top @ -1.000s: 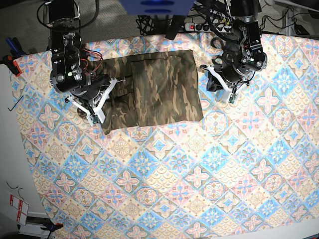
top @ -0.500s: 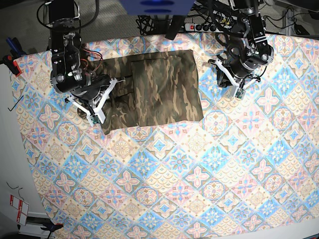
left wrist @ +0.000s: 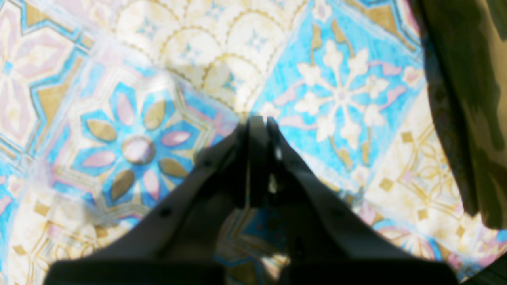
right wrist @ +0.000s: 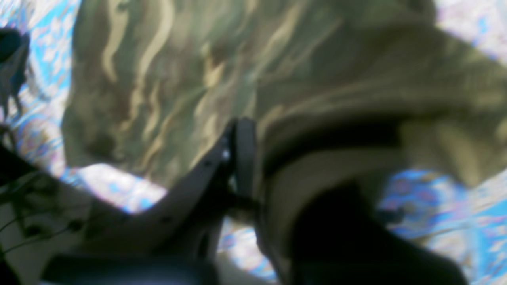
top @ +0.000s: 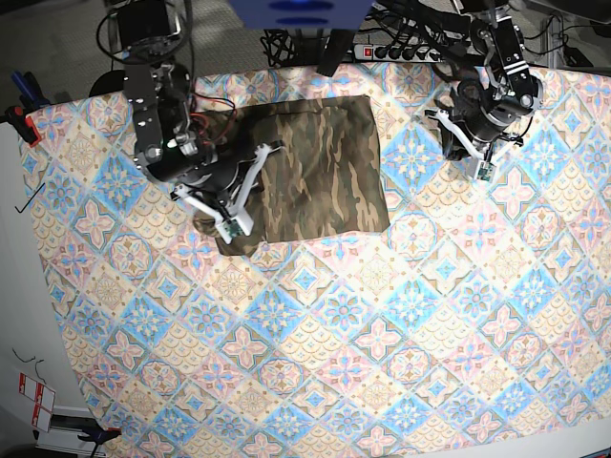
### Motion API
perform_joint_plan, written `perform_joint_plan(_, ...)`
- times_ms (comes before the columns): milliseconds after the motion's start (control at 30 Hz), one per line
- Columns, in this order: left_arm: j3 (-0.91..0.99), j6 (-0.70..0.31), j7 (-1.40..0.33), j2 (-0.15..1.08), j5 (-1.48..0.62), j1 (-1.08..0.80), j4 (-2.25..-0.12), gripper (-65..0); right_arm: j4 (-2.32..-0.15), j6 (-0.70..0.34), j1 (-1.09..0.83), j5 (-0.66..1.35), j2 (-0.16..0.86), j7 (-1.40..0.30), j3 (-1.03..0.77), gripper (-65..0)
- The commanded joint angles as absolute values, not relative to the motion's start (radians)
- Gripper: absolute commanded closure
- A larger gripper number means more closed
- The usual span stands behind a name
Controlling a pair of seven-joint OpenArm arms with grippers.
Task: Fold the T-shirt properly
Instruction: 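Lower both grippers onto the folded shirt's edges and grasp them, then lift the shirt edge with both grippers and fold it over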
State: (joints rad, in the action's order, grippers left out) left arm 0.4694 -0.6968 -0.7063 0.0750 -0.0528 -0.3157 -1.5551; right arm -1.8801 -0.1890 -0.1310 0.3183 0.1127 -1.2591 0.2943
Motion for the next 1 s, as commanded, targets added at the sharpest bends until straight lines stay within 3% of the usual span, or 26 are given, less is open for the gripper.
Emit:
perform_joint_plan(0, 0.479, -0.698, -0.688, 0.082, -0.067, -0.317, -1.575, 0.0, -1.897, -0.191, -0.107, 0.328, 0.113, -1.245, 0.292, 0.0)
perform_joint_plan(500, 0.473, -0.698, -0.688, 0.038, -0.067, -0.297, -1.575, 0.0, -1.896, -0.191, -0.102, 0.326, 0.14, -1.244, 0.286, 0.0)
perform_joint_plan(967, 0.475, -0.698, -0.688, 0.042, -0.064, -0.295, -1.575, 0.0, -1.896, -0.191, -0.101, 0.328, 0.101, -1.245, 0.32, 0.0)
